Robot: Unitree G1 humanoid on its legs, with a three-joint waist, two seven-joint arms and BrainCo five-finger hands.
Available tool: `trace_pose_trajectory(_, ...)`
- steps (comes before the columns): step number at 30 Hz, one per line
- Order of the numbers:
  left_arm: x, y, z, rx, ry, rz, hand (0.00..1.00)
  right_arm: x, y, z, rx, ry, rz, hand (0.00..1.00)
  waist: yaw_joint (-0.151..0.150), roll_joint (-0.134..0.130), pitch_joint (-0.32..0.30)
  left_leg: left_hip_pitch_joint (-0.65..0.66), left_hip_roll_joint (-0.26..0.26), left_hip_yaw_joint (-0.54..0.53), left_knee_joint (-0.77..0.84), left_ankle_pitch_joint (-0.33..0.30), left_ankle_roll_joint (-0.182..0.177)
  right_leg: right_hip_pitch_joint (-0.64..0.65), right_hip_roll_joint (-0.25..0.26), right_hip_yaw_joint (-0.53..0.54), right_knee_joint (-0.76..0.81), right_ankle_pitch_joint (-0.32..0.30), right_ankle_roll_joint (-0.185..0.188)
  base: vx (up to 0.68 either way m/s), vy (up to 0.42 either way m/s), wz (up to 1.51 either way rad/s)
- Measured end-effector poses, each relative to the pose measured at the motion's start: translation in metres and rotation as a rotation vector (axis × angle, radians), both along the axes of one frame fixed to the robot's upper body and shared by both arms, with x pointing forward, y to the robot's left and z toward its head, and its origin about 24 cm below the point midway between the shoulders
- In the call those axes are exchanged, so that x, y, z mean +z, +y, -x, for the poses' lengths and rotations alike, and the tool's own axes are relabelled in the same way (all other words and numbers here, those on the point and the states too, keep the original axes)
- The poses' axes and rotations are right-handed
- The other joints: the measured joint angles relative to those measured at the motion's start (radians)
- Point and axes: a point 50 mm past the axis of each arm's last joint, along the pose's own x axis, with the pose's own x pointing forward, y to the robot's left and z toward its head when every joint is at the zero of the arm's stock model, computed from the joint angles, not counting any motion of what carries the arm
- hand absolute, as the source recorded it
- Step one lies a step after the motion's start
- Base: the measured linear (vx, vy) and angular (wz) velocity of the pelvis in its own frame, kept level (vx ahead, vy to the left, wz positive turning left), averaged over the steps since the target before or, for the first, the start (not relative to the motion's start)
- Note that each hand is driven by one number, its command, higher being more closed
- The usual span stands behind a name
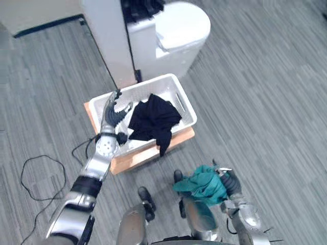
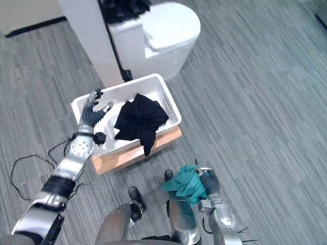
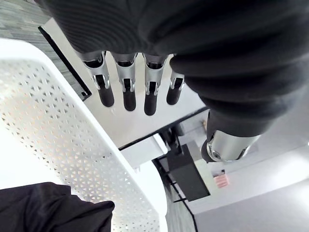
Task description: Tidy the bed and pick cloth on bed and put in laundry
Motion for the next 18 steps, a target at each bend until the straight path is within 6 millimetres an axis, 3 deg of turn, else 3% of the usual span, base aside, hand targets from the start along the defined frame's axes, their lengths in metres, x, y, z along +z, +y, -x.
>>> trace_pose_trajectory(3, -0.005, 0.000, 0.027, -0.001, -0.008, 0.130, 0.00, 0.021, -0.014, -0.005, -0.004, -0.070, 0.085, 1.00, 0.016, 0.002, -0.077, 0.052, -0.031, -0.019, -0.071, 0.020, -0.003, 0.045, -0.020, -0.041, 0.001, -0.063, 0.005, 0.03, -0.008, 0.26)
trace_pose_trajectory(6, -0.011, 0.000, 0.053, 0.012, -0.006, 0.302, 0.00, 0.053, -0.026, -0.019, 0.034, -0.160, 0.220, 1.00, 0.036, 0.042, -0.127, 0.119, -0.048, -0.028, -0.170, 0.065, -0.010, 0.078, -0.027, -0.075, 0.004, -0.092, 0.022, 0.04, -0.011, 0.31)
trace_pose_trajectory(8, -0.018, 0.001, 0.059, 0.021, 0.019, 0.363, 0.00, 0.071, -0.028, -0.032, 0.048, -0.216, 0.273, 1.00, 0.056, 0.057, -0.146, 0.136, -0.053, -0.043, -0.213, 0.092, -0.011, 0.084, -0.027, -0.094, 0.003, -0.095, 0.024, 0.01, -0.002, 0.24)
trace_pose_trajectory(12, -0.033, 0.010, 0.074, 0.064, 0.071, 0.494, 0.00, 0.114, -0.021, -0.066, 0.085, -0.345, 0.329, 1.00, 0.086, 0.046, -0.157, 0.153, -0.056, -0.070, -0.250, 0.125, -0.018, 0.103, -0.027, -0.130, -0.003, -0.095, 0.024, -0.01, -0.005, 0.30)
trace_pose_trajectory(14, -0.053, 0.015, 0.085, 0.118, 0.140, 0.599, 0.00, 0.152, -0.017, -0.088, 0.122, -0.453, 0.373, 1.00, 0.112, 0.035, -0.166, 0.154, -0.058, -0.080, -0.250, 0.129, -0.012, 0.111, -0.030, -0.143, -0.007, -0.095, 0.024, -0.02, -0.004, 0.15)
trace_pose_trajectory(15, -0.059, 0.016, 0.087, 0.128, 0.164, 0.613, 0.00, 0.161, -0.015, -0.092, 0.129, -0.478, 0.381, 1.00, 0.115, 0.032, -0.168, 0.153, -0.059, -0.083, -0.250, 0.130, -0.012, 0.112, -0.031, -0.146, -0.008, -0.095, 0.024, -0.01, -0.006, 0.19)
trace_pose_trajectory(16, -0.077, 0.019, 0.096, 0.164, 0.235, 0.624, 0.00, 0.185, -0.009, -0.103, 0.154, -0.540, 0.396, 1.00, 0.122, 0.025, -0.174, 0.153, -0.061, -0.091, -0.250, 0.133, -0.008, 0.113, -0.033, -0.152, -0.010, -0.095, 0.024, 0.00, -0.007, 0.18)
trace_pose_trajectory(18, -0.095, 0.018, 0.105, 0.183, 0.306, 0.651, 0.00, 0.207, 0.000, -0.111, 0.194, -0.595, 0.416, 1.00, 0.124, 0.019, -0.178, 0.148, -0.065, -0.102, -0.250, 0.138, -0.003, 0.114, -0.037, -0.166, -0.015, -0.095, 0.024, 0.01, -0.008, 0.19)
